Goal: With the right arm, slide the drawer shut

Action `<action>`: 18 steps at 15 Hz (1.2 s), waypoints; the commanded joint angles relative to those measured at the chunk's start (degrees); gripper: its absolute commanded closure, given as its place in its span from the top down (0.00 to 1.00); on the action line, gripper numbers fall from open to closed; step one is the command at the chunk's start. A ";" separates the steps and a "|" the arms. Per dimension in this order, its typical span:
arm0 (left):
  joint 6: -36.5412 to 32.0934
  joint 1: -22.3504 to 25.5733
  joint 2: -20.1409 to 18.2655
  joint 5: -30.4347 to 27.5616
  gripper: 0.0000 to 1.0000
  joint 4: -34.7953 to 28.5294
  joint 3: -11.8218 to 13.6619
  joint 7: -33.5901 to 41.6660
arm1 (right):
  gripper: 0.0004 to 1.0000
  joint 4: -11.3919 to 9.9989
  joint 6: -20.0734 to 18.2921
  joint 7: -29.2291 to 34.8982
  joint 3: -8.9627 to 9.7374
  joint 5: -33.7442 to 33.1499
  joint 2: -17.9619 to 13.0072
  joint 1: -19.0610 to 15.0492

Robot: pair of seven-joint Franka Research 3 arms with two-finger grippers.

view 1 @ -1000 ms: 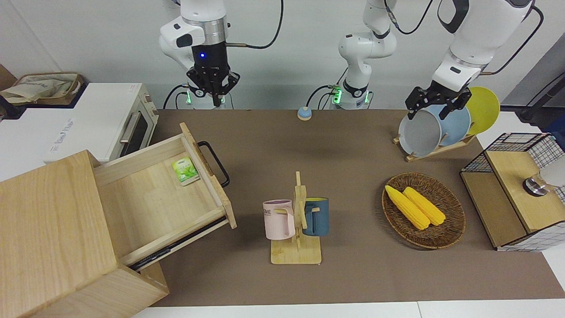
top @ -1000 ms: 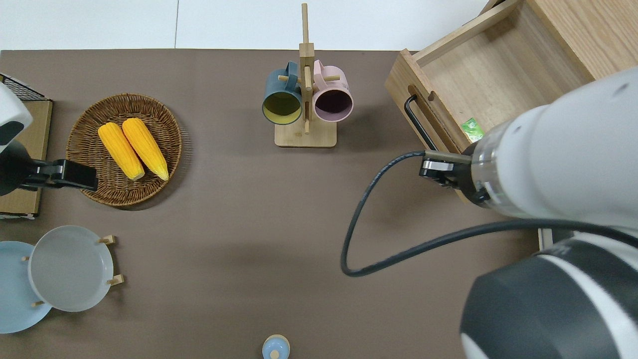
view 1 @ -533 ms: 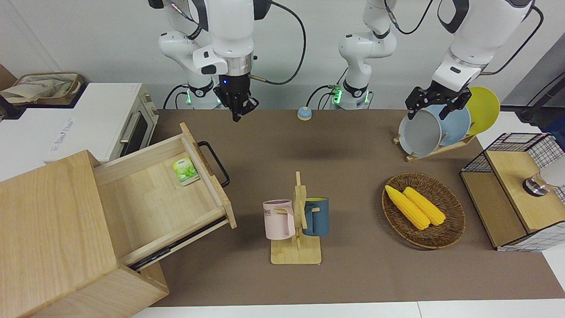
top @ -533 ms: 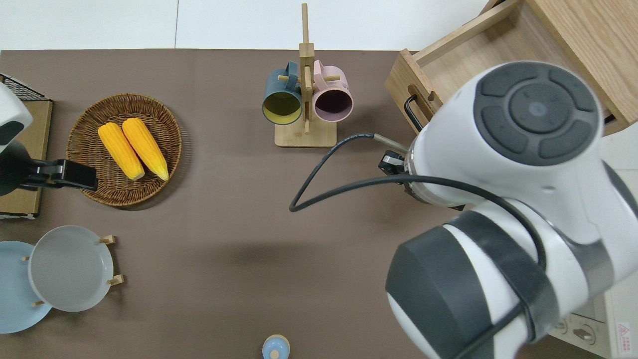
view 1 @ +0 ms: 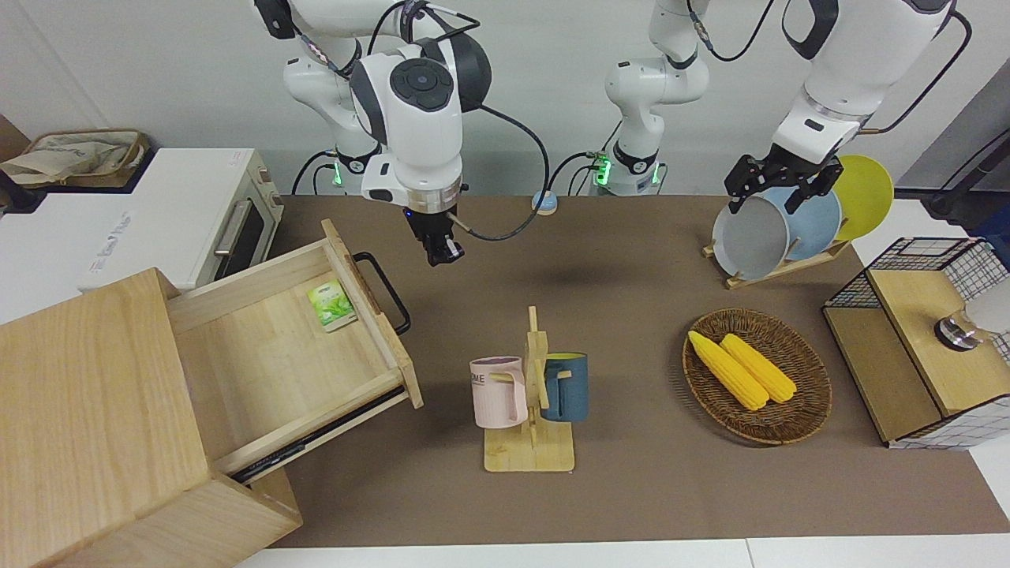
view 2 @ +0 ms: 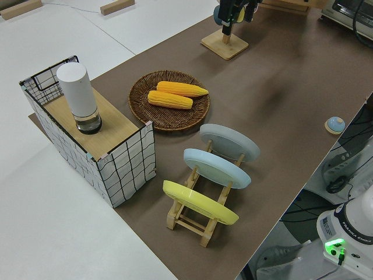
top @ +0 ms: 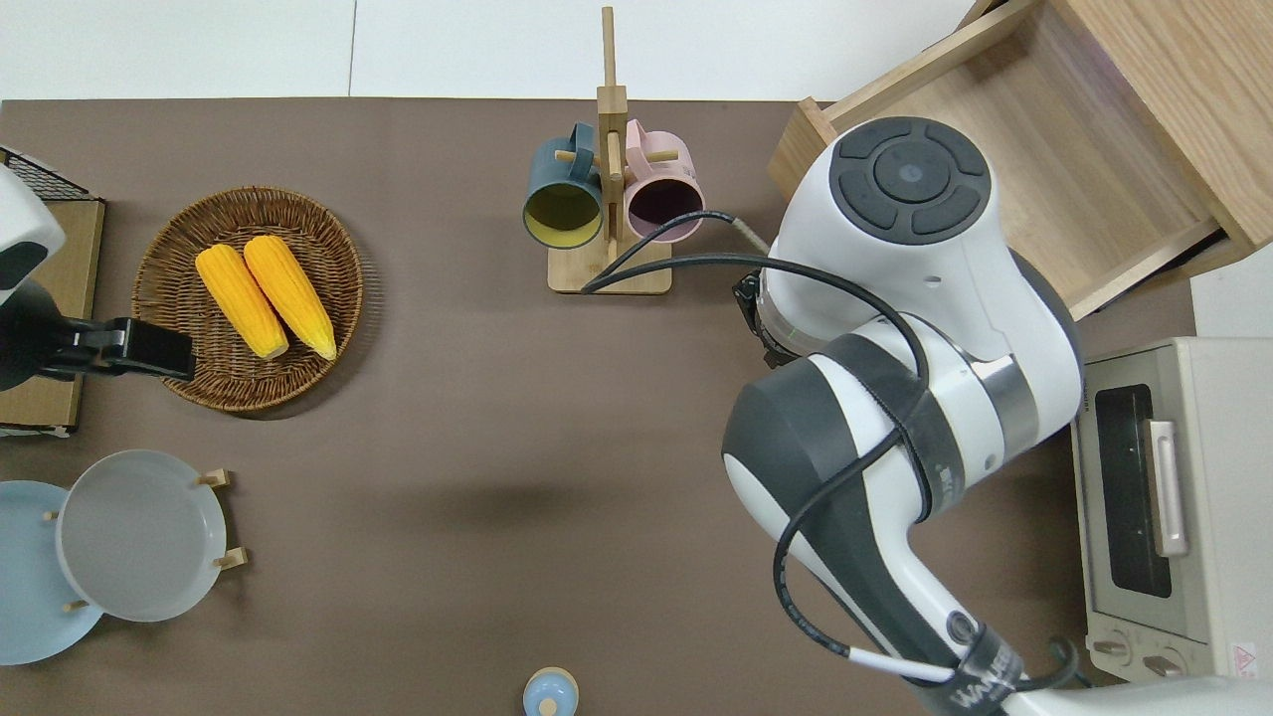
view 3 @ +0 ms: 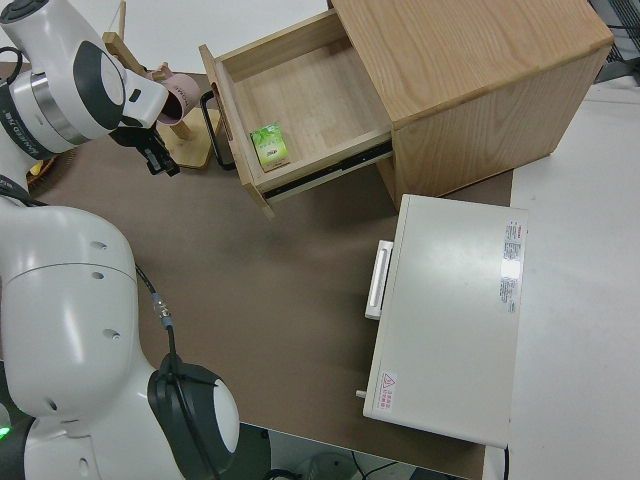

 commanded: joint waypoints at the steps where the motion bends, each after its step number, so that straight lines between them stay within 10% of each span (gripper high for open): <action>1: -1.13 0.22 0.65 0.98 0.99 1.49 -0.37 0.55 | 0.00 -2.87 5.27 6.91 -0.01 1.66 -0.31 -1.31; 18: -1.13 0.22 0.65 0.98 0.99 1.49 -0.37 0.55 | 0.00 -2.17 10.20 -0.38 -2.83 -3.07 4.08 -3.07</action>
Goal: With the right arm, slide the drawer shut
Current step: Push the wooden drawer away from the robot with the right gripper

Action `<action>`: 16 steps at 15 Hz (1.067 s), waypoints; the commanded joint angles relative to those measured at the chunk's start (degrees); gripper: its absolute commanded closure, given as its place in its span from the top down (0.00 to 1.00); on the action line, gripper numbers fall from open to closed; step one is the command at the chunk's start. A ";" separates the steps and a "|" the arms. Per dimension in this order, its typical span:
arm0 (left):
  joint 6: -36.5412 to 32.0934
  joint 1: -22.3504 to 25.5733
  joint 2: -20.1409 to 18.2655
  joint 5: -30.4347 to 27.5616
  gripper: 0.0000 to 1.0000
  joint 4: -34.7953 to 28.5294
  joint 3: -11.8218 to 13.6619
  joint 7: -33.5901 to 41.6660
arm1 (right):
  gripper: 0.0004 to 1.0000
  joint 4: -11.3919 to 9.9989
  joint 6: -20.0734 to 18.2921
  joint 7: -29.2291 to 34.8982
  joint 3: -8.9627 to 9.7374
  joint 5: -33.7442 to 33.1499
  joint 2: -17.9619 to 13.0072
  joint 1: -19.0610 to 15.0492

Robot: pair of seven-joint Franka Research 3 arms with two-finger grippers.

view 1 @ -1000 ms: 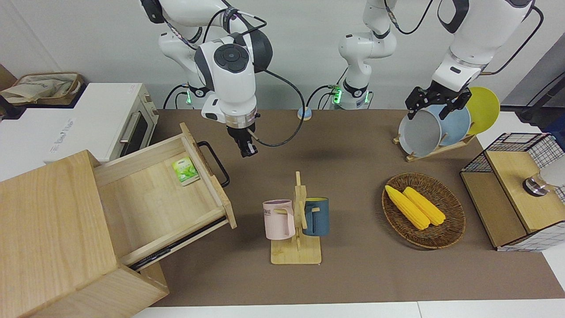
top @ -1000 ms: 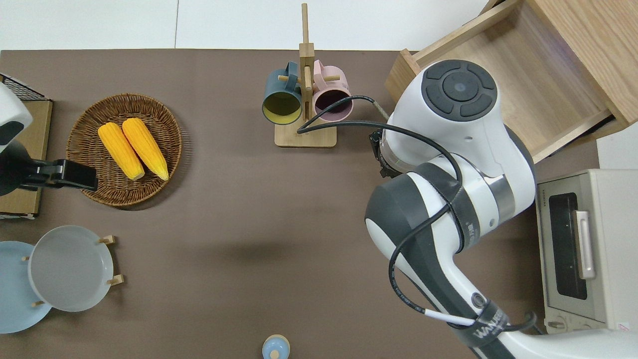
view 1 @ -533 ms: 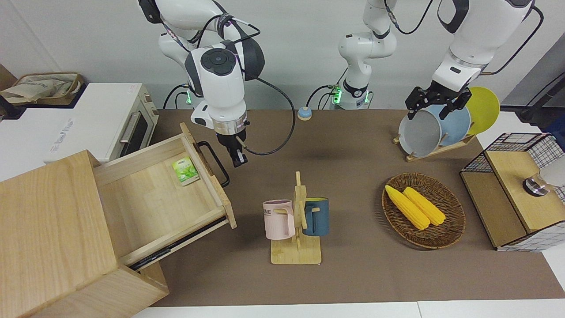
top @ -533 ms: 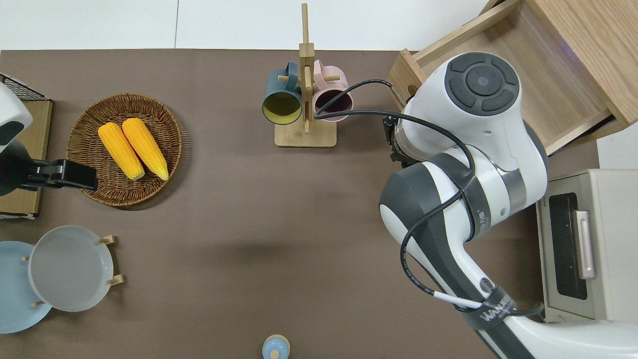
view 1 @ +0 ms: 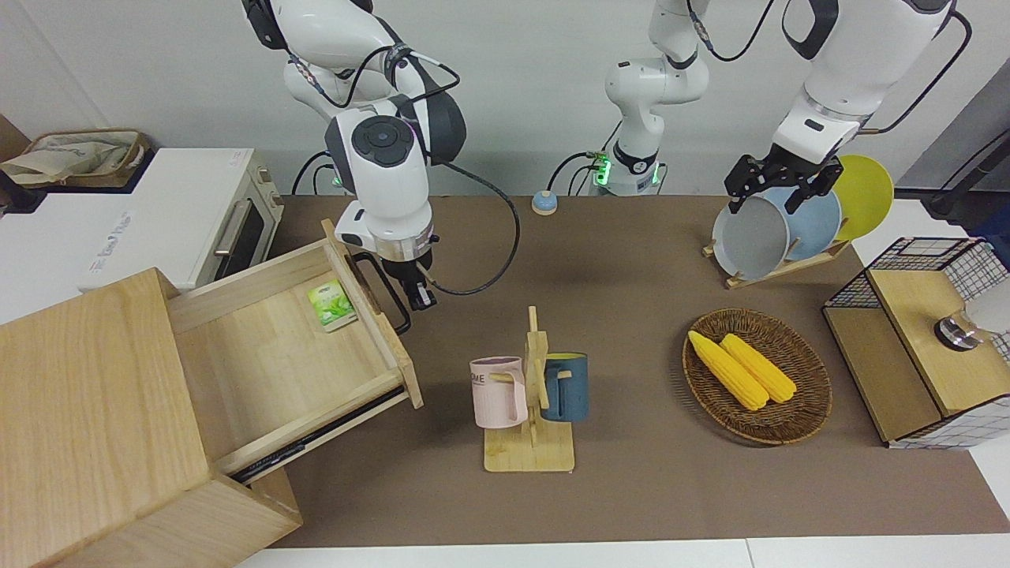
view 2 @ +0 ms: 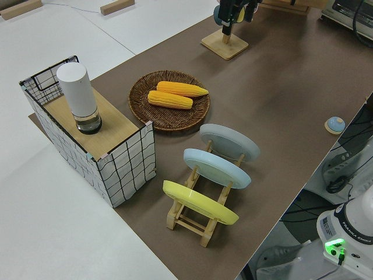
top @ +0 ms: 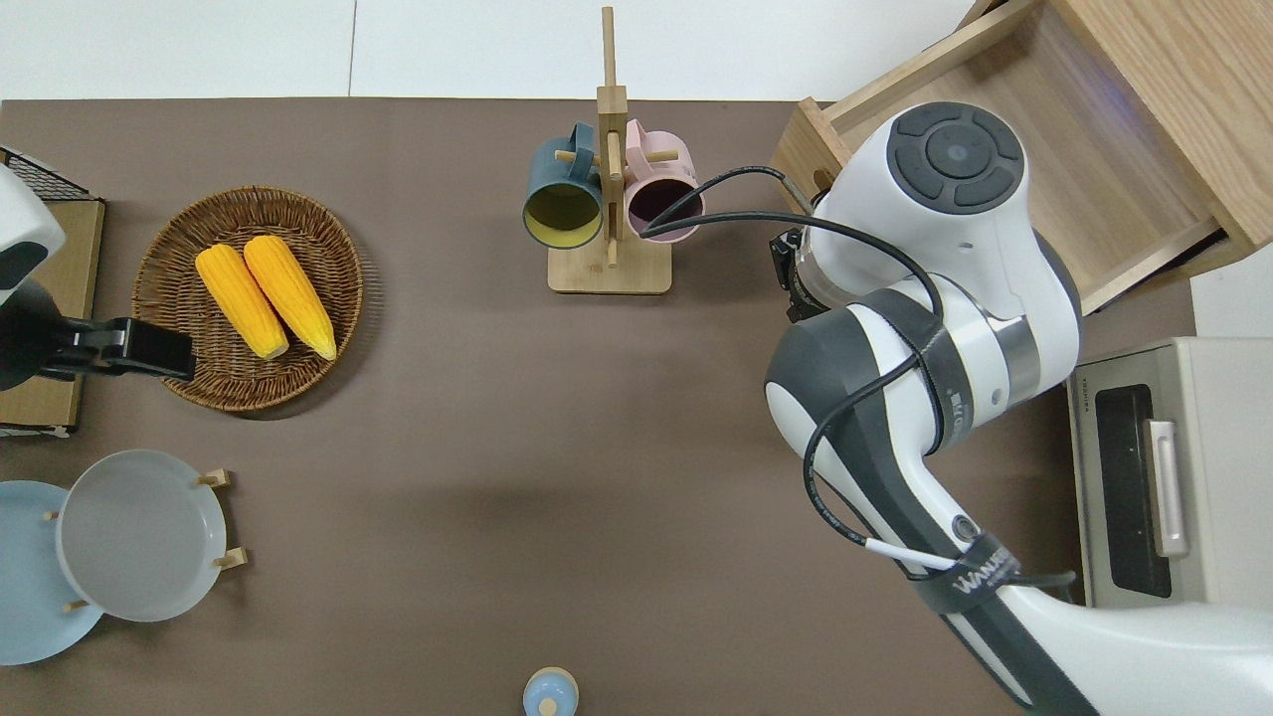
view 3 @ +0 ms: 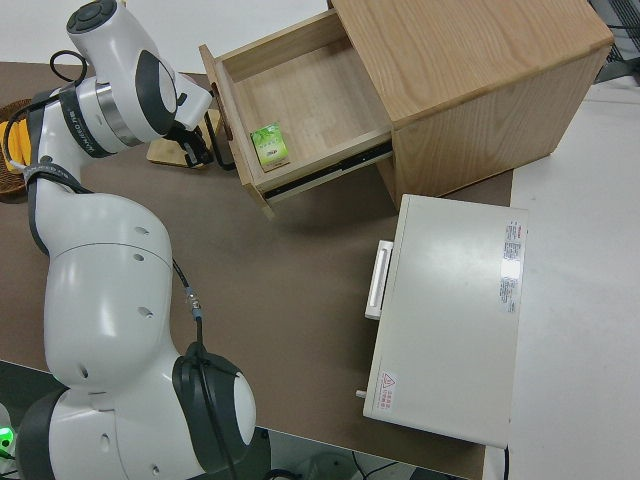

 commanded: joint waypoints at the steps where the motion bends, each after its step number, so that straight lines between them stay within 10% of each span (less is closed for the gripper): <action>1: -1.13 0.22 0.65 0.98 0.99 1.49 -0.37 0.55 | 0.00 0.19 1.48 -1.42 0.28 -2.63 1.31 -1.22; 16: -1.13 0.22 0.65 0.98 0.99 1.40 -0.37 0.55 | 0.00 2.83 8.59 -12.75 -0.16 -4.04 2.98 -9.92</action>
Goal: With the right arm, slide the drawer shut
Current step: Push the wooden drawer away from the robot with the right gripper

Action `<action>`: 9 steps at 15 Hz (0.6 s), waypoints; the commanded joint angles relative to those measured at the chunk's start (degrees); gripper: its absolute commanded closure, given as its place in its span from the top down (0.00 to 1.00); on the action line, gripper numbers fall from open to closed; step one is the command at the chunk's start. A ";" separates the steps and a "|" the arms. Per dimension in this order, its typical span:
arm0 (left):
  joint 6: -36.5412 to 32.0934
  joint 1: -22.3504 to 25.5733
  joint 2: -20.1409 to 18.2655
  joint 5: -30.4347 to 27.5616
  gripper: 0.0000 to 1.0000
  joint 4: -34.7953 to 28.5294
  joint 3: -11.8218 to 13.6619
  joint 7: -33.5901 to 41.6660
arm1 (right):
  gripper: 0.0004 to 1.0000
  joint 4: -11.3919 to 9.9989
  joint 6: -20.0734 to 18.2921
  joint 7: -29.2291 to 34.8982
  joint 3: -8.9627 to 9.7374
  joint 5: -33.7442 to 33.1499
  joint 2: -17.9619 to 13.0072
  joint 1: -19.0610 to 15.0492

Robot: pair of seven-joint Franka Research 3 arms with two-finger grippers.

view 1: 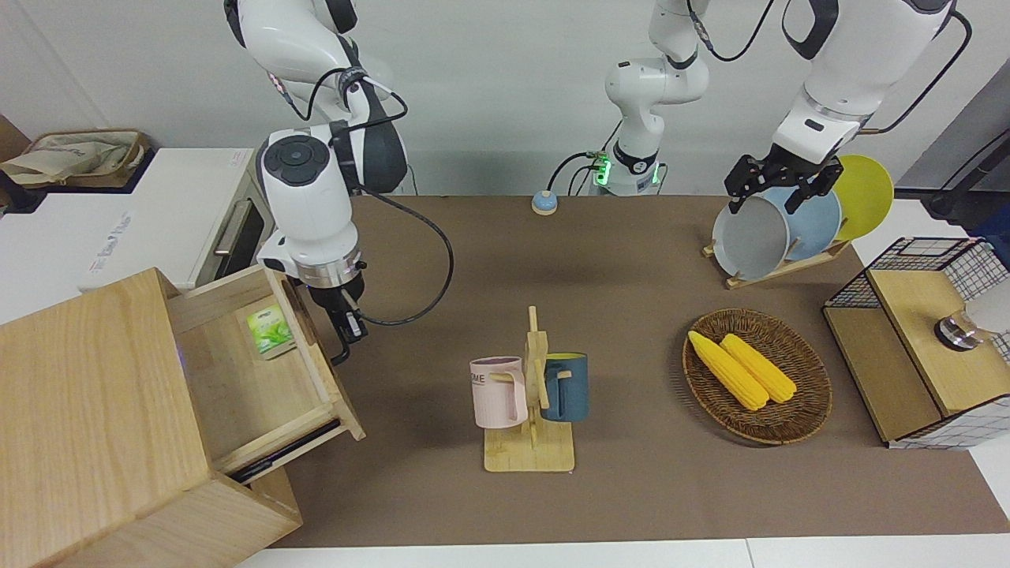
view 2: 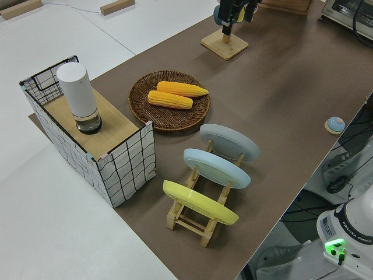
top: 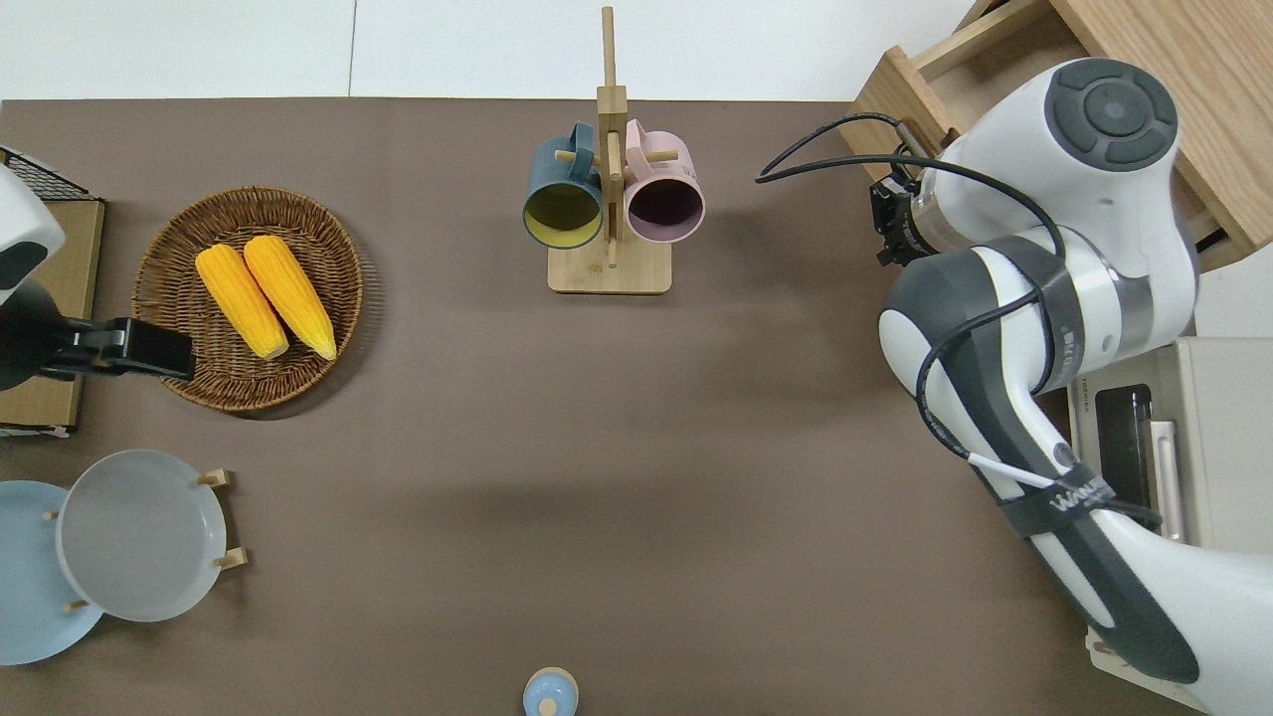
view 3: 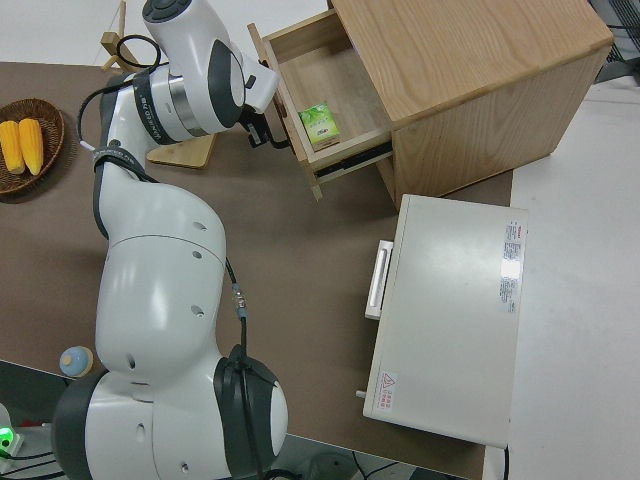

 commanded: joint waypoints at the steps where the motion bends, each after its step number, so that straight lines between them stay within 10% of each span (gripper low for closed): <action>1: -1.13 0.22 0.65 0.98 0.99 1.49 -0.37 0.55 | 0.00 1.90 3.22 -5.07 0.70 -0.80 1.45 -2.49; 9: -1.13 0.22 0.65 0.98 0.99 1.49 -0.37 0.55 | 0.00 2.68 3.49 -11.93 1.05 -0.62 1.80 -6.97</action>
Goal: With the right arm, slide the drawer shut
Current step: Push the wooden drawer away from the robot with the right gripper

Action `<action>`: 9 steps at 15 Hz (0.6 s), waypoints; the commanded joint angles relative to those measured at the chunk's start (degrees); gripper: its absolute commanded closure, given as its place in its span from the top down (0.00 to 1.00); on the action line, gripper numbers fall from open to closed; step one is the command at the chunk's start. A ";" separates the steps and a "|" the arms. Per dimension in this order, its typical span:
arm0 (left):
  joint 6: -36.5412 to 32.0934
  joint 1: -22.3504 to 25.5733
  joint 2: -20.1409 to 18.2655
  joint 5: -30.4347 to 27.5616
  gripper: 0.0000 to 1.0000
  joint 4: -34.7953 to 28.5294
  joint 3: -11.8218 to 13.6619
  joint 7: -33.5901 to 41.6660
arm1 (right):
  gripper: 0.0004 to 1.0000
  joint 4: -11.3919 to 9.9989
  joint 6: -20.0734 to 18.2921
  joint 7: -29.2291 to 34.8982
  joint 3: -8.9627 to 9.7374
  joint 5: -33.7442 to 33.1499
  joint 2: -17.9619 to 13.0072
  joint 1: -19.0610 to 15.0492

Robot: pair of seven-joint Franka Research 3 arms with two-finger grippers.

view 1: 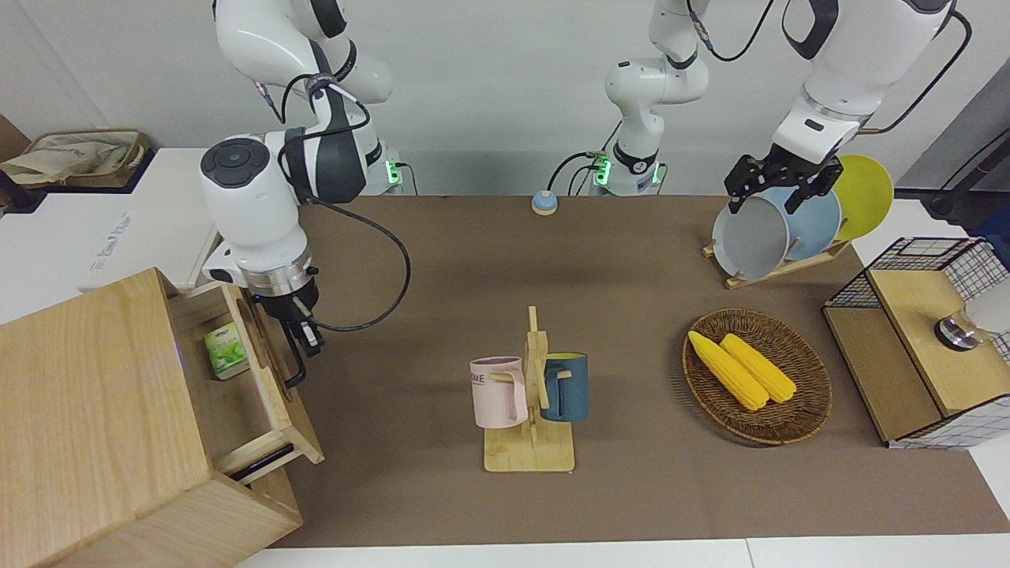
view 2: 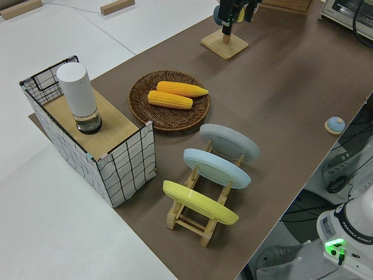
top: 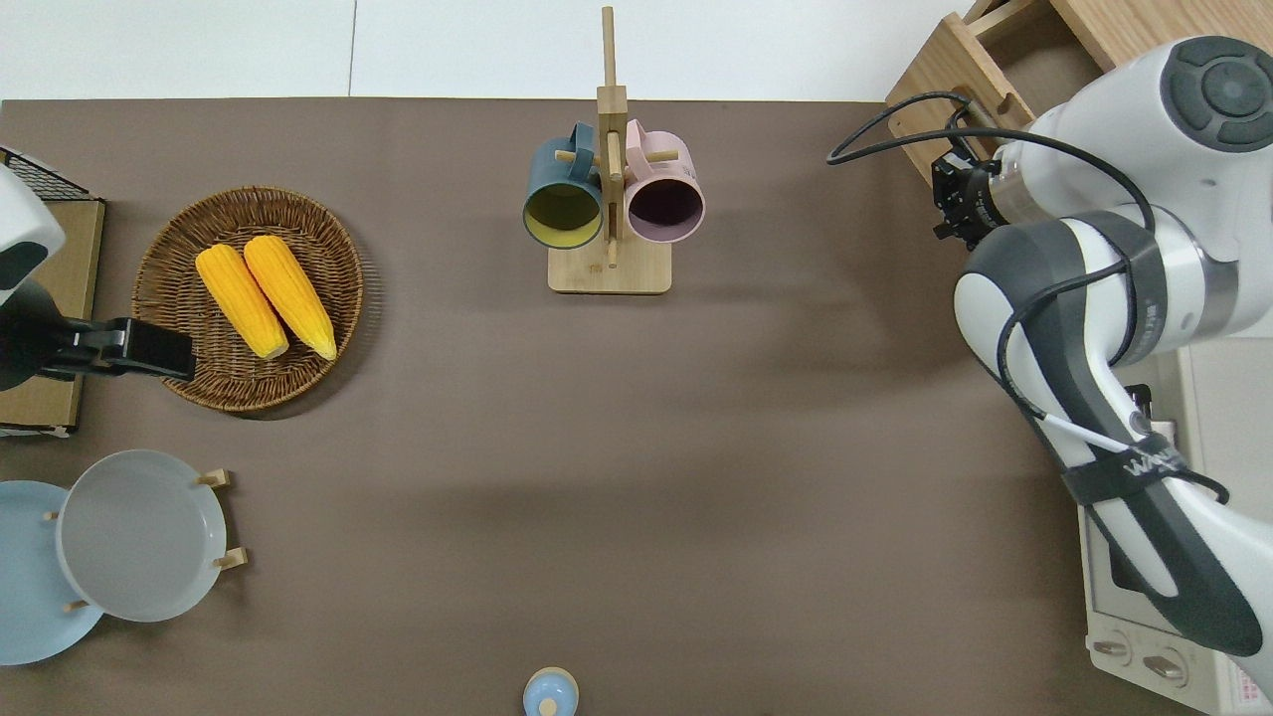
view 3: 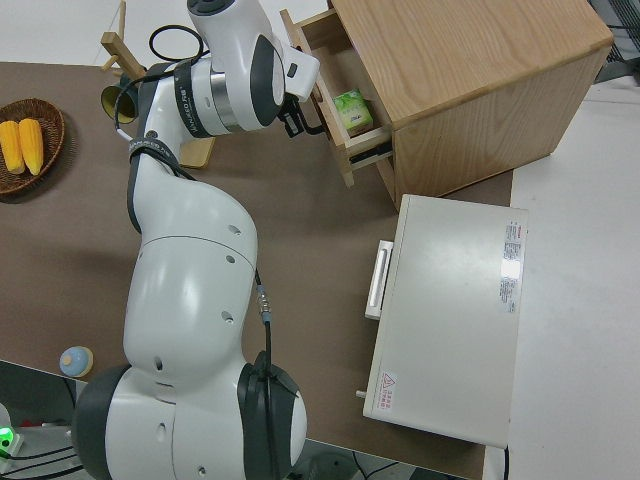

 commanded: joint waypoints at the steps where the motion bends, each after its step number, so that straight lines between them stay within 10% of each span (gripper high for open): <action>1: -1.13 0.22 0.65 0.98 0.99 1.40 -0.37 0.55 | 0.00 2.36 0.90 -4.09 1.00 -0.62 1.52 -2.58; 9: -1.13 0.22 0.65 0.98 0.99 1.49 -0.37 0.55 | 0.00 4.03 3.08 -9.63 1.44 3.06 2.05 -7.06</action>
